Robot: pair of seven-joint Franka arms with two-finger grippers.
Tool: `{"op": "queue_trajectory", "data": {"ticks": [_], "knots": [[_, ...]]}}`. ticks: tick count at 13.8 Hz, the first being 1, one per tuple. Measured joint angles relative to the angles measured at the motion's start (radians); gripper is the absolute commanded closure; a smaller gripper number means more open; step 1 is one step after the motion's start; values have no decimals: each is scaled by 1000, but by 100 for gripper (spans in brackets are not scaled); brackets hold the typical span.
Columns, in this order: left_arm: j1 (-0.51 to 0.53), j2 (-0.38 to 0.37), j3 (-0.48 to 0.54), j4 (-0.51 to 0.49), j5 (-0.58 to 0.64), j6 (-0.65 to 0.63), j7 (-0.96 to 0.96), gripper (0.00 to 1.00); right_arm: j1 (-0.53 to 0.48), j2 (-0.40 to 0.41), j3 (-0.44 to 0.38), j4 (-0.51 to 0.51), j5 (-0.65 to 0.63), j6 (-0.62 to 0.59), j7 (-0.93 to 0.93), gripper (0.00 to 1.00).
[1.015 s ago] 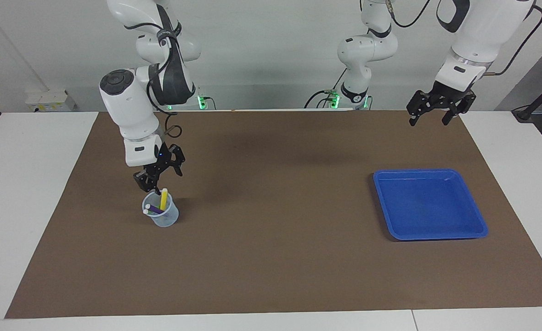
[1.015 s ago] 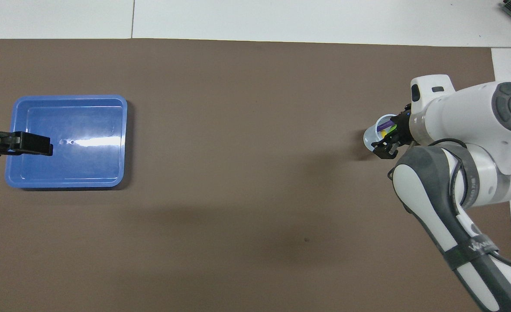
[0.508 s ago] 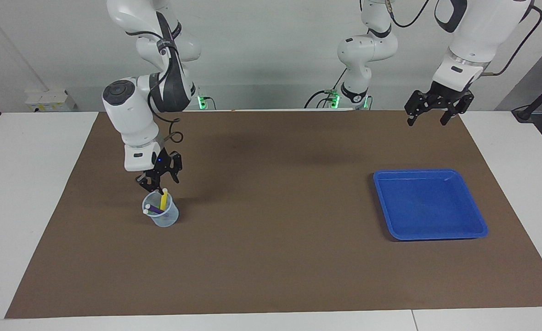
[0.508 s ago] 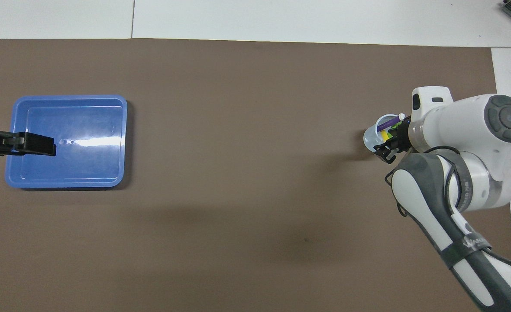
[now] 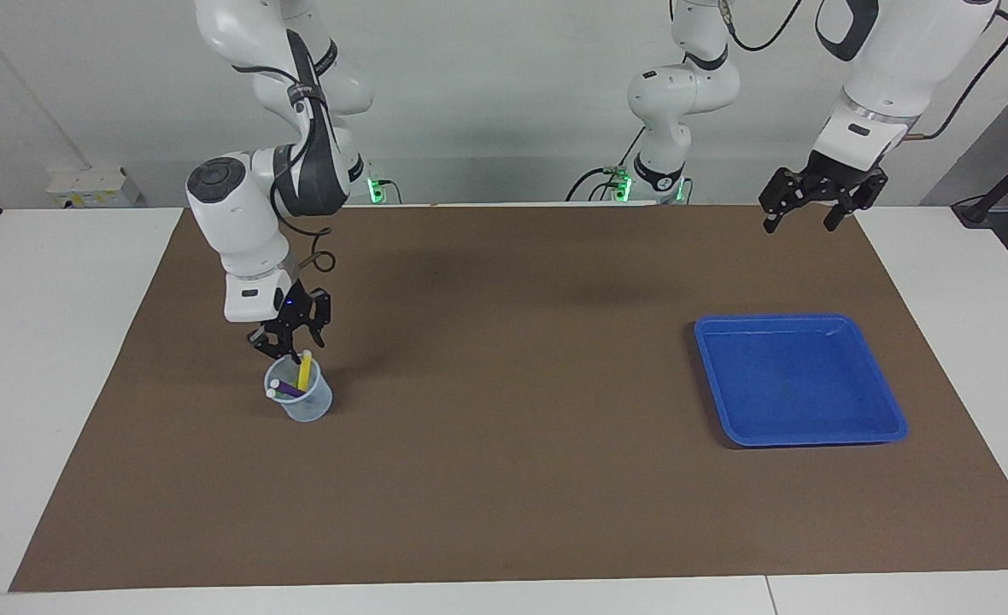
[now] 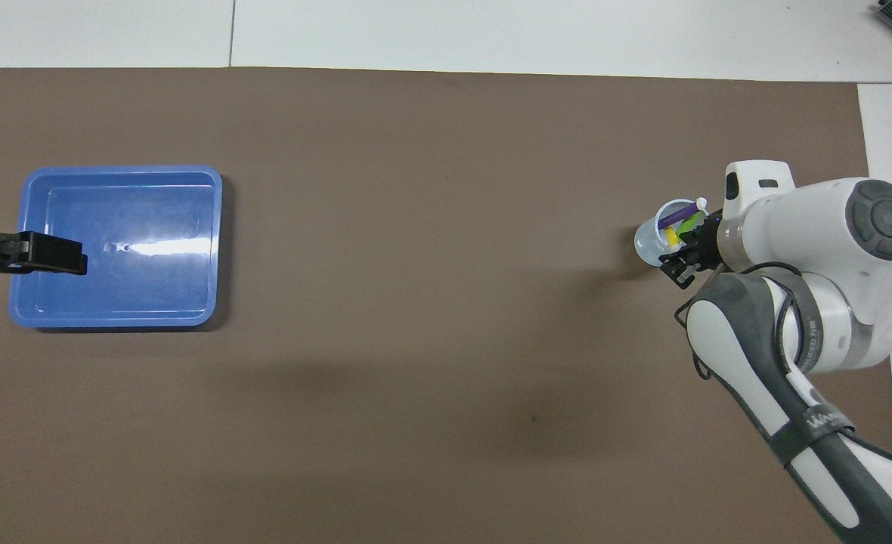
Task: Right arm passes pens to left for tray arrangement
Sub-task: 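Grasp the yellow pen with the right gripper and lift it out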
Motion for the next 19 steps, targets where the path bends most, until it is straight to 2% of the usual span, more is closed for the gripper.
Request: {"op": "queue_trajectory", "data": {"ticks": [1,6,7,9,14,15,17,19], "knots": [[0,0,0,0,0,-2,0,0,0,0,0,0,0,1,0,75],[4,0,4,-1,0,-29,0,0,0,0,0,0,0,6,0,76],[7,-1,6,-1,0,-33,0,0,0,0,0,0,0,6,0,67],[11,-2,6,-1,0,-39,0,0,0,0,1,0,0,6,0,61],[10,-8,2,-1,0,-48,0,0,-1,9,2,-6,0,39,0,60],[10,-8,2,-1,0,-49,-1,0,-1,13,2,-6,0,41,0,61],[10,-8,2,-1,0,-49,-1,0,-1,15,2,-7,0,42,0,75],[10,-8,2,-1,0,-49,-1,0,-1,14,1,-5,0,45,0,82]]}}
